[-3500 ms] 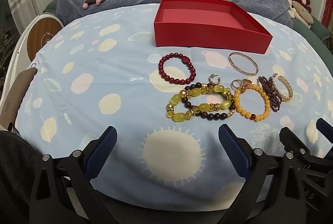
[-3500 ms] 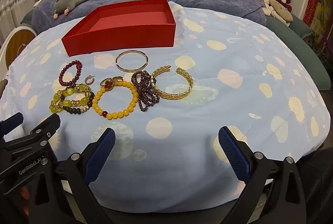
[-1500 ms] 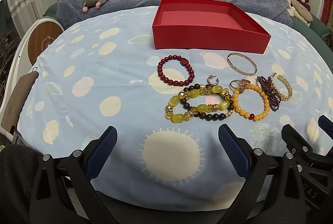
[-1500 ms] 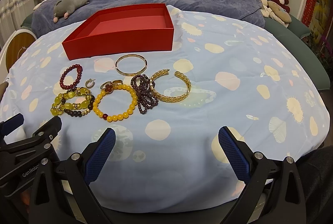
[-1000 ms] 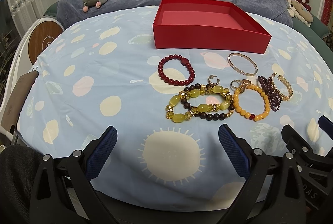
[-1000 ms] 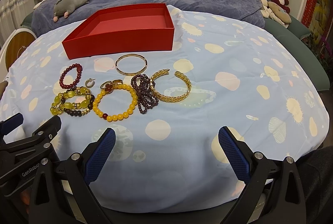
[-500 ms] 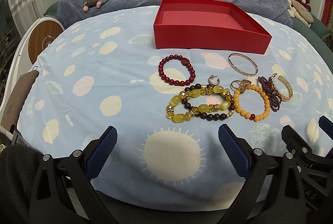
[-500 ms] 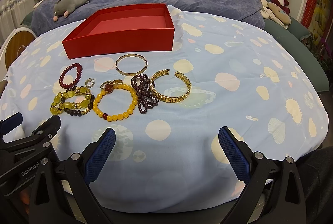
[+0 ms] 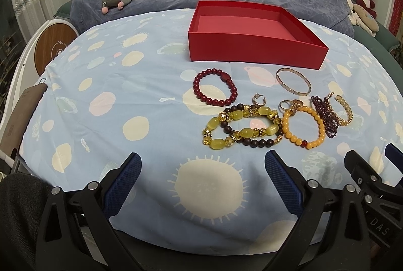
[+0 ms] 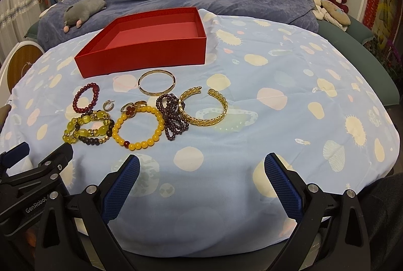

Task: Organize jewelry
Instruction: 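Move the left tool to the yellow-bead bracelet while the right tool approaches the gold twisted cuff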

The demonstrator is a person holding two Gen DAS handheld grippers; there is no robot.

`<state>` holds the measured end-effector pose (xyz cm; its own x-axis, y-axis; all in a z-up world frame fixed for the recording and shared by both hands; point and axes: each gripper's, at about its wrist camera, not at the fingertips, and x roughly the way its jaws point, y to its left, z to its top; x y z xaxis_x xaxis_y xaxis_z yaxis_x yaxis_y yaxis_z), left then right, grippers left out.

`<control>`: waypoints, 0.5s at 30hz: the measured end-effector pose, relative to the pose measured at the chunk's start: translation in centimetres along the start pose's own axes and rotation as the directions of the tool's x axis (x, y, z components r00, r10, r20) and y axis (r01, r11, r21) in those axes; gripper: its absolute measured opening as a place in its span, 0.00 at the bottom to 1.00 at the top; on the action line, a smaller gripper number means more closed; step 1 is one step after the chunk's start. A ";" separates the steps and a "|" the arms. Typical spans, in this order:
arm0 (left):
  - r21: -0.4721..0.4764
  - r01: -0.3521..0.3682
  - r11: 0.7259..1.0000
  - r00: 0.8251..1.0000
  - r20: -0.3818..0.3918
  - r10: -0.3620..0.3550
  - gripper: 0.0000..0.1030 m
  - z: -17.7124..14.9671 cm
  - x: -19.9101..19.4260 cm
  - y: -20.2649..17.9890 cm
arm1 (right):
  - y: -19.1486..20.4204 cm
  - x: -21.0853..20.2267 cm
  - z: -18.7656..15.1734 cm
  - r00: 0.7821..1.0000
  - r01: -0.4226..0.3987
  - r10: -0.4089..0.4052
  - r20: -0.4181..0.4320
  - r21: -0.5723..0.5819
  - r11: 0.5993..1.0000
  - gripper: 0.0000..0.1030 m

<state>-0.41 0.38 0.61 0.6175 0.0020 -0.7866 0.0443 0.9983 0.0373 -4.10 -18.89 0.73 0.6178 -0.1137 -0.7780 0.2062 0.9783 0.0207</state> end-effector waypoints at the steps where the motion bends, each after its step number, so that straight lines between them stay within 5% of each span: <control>1: -0.014 0.000 1.000 1.000 0.002 0.000 0.91 0.0 -0.1 0.2 | -0.2 0.1 0.0 1.000 -0.001 0.001 -0.006 0.007 1.000 0.93; 15: -0.103 0.019 0.995 1.000 -0.009 -0.020 0.92 1.7 0.1 2.6 | -0.6 0.2 2.0 0.999 -0.040 0.040 -0.024 0.001 0.999 0.93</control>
<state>1.13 2.92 1.67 0.6091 -0.0179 -0.7929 -0.0247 0.9988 -0.0416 -2.55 -19.84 1.83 0.6075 -0.0703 -0.7912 0.1819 0.9819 0.0524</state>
